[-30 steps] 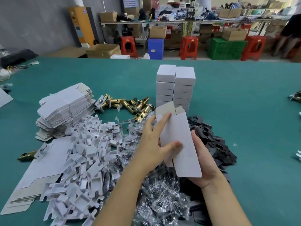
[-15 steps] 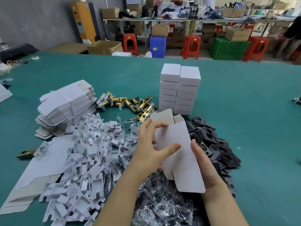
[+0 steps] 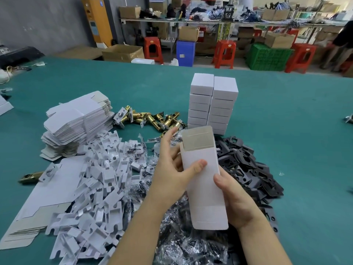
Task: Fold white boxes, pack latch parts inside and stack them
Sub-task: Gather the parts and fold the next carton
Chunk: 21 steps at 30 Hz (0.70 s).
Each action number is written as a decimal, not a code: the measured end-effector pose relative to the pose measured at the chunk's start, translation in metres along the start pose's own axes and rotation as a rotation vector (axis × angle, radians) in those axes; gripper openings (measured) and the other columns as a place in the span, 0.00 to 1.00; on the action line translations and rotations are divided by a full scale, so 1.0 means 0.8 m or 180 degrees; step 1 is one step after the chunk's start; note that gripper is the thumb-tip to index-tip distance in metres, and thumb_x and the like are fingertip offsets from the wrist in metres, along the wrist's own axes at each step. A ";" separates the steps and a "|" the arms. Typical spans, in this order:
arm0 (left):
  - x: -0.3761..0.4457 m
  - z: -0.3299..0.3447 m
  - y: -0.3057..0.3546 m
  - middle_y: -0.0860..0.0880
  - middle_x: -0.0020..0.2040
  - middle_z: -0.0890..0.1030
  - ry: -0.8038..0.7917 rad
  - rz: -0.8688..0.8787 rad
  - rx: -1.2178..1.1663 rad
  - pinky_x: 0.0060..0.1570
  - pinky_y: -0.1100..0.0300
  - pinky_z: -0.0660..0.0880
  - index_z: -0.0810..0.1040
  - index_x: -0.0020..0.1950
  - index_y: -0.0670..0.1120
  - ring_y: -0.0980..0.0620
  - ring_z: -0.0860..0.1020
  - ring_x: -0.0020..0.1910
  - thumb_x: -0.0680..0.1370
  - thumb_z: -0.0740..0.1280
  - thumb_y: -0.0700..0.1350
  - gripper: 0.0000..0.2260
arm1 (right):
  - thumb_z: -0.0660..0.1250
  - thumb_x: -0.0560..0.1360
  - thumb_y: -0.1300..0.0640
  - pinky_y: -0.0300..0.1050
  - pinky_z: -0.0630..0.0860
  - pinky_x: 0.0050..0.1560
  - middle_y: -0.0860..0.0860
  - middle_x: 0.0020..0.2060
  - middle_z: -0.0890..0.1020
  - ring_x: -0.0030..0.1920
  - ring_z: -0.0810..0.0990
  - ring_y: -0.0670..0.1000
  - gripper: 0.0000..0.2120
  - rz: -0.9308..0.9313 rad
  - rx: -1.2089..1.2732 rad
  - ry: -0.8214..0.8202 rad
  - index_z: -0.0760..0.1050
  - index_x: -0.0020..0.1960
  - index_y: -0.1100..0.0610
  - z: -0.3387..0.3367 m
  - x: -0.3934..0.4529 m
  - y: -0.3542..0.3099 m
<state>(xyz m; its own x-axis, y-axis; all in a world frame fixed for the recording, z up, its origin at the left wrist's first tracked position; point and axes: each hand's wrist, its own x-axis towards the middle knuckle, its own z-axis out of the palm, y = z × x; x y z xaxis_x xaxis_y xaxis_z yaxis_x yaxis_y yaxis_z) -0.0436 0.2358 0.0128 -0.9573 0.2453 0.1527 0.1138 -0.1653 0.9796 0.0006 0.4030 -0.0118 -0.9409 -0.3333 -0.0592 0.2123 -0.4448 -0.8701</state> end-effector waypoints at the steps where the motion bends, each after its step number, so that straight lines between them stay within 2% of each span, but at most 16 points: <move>1: 0.001 0.000 -0.001 0.58 0.62 0.83 0.0000 -0.0065 -0.0016 0.51 0.59 0.82 0.63 0.75 0.67 0.55 0.83 0.59 0.72 0.78 0.48 0.37 | 0.79 0.70 0.42 0.55 0.82 0.54 0.61 0.63 0.81 0.57 0.83 0.59 0.35 -0.0036 0.0057 0.0013 0.74 0.73 0.52 0.000 0.001 -0.001; 3: 0.002 -0.003 -0.001 0.55 0.59 0.85 -0.0057 -0.0307 0.0146 0.51 0.55 0.83 0.65 0.76 0.62 0.54 0.84 0.57 0.74 0.75 0.52 0.33 | 0.79 0.70 0.43 0.55 0.82 0.55 0.60 0.65 0.81 0.59 0.84 0.59 0.34 -0.0109 0.0138 0.0180 0.74 0.72 0.52 0.001 0.003 0.001; 6: 0.002 -0.010 -0.002 0.52 0.54 0.87 -0.0185 -0.0600 0.0329 0.50 0.44 0.83 0.80 0.62 0.54 0.50 0.86 0.52 0.77 0.71 0.53 0.14 | 0.79 0.70 0.45 0.54 0.83 0.53 0.60 0.64 0.82 0.59 0.84 0.59 0.31 -0.0163 0.0170 0.0505 0.76 0.70 0.52 0.002 0.007 0.004; 8: 0.002 -0.014 -0.004 0.50 0.52 0.87 -0.0194 -0.0680 0.0288 0.50 0.43 0.83 0.83 0.57 0.53 0.48 0.86 0.50 0.81 0.69 0.49 0.06 | 0.76 0.71 0.48 0.52 0.83 0.52 0.59 0.62 0.83 0.59 0.85 0.58 0.26 -0.0191 0.0039 0.0692 0.78 0.68 0.50 0.003 0.009 0.006; 10: 0.003 -0.018 -0.006 0.49 0.52 0.87 -0.0170 -0.0676 0.0259 0.48 0.46 0.84 0.84 0.56 0.52 0.47 0.86 0.50 0.83 0.67 0.46 0.06 | 0.75 0.72 0.49 0.50 0.83 0.52 0.58 0.62 0.84 0.58 0.85 0.57 0.21 -0.0233 -0.0134 0.0759 0.81 0.64 0.47 0.004 0.010 0.008; 12: 0.005 -0.020 -0.007 0.49 0.52 0.87 -0.0206 -0.0654 0.0209 0.45 0.55 0.83 0.84 0.57 0.50 0.49 0.86 0.51 0.82 0.69 0.46 0.06 | 0.76 0.72 0.47 0.48 0.83 0.51 0.56 0.60 0.85 0.58 0.85 0.57 0.19 -0.0303 -0.0371 0.0840 0.82 0.62 0.46 0.006 0.010 0.007; 16: 0.008 -0.024 -0.007 0.51 0.54 0.87 -0.0199 -0.0627 0.0072 0.45 0.61 0.81 0.85 0.55 0.54 0.51 0.86 0.52 0.75 0.73 0.50 0.10 | 0.74 0.74 0.46 0.47 0.82 0.52 0.55 0.61 0.84 0.59 0.84 0.57 0.22 -0.0548 -0.0652 0.0873 0.78 0.67 0.44 0.004 0.012 0.006; 18: 0.009 -0.026 -0.007 0.51 0.54 0.87 -0.0216 -0.0619 0.0096 0.45 0.60 0.82 0.84 0.57 0.52 0.50 0.86 0.52 0.73 0.76 0.50 0.13 | 0.72 0.76 0.49 0.46 0.82 0.51 0.55 0.59 0.85 0.59 0.84 0.57 0.24 -0.0724 -0.0743 0.0995 0.74 0.70 0.41 0.002 0.012 0.005; 21: 0.009 -0.025 -0.007 0.49 0.51 0.87 -0.0272 -0.0690 0.0346 0.47 0.51 0.84 0.82 0.57 0.49 0.48 0.86 0.50 0.67 0.79 0.55 0.22 | 0.71 0.77 0.52 0.46 0.83 0.49 0.54 0.61 0.84 0.58 0.85 0.55 0.27 -0.0919 -0.0738 0.1030 0.70 0.72 0.34 0.001 0.011 0.003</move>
<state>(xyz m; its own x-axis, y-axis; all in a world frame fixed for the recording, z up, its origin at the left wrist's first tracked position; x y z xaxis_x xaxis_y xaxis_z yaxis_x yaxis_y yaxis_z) -0.0564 0.2196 0.0060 -0.9370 0.3446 -0.0566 -0.0594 0.0025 0.9982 -0.0069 0.3983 -0.0141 -0.9942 0.0681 0.0836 -0.0991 -0.2719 -0.9572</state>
